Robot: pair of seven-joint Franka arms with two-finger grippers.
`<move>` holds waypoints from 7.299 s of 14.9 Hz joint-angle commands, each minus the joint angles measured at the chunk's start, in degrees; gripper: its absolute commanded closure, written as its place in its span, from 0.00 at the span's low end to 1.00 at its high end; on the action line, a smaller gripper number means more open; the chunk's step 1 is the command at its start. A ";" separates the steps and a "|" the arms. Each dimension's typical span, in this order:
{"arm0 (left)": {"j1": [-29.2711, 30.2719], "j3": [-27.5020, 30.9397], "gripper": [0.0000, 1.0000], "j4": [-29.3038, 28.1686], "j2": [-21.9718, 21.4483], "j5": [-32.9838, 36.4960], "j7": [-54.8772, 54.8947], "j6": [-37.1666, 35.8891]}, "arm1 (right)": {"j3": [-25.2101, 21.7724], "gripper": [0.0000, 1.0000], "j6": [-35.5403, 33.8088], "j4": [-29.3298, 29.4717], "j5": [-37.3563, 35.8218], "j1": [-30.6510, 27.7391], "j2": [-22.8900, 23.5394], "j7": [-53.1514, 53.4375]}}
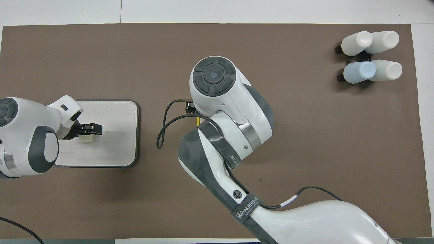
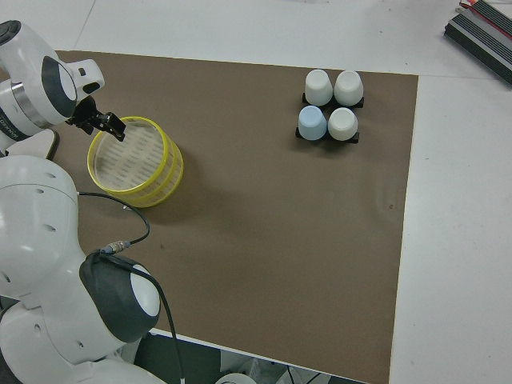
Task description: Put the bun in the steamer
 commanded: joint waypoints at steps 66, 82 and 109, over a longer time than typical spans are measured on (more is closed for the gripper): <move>-41.89 -1.37 0.65 45.35 26.80 -4.97 -63.35 -19.61 | -0.32 1.00 -7.54 2.42 0.42 -26.88 -4.50 -38.00; -34.53 0.12 0.00 43.77 14.87 -4.97 -63.09 -28.65 | -0.32 1.00 -7.28 2.06 0.34 -24.44 -4.85 -35.81; -1.89 -2.07 0.00 32.08 -8.45 -1.54 -7.28 -49.59 | -0.41 1.00 6.35 3.74 -1.69 2.47 6.05 4.27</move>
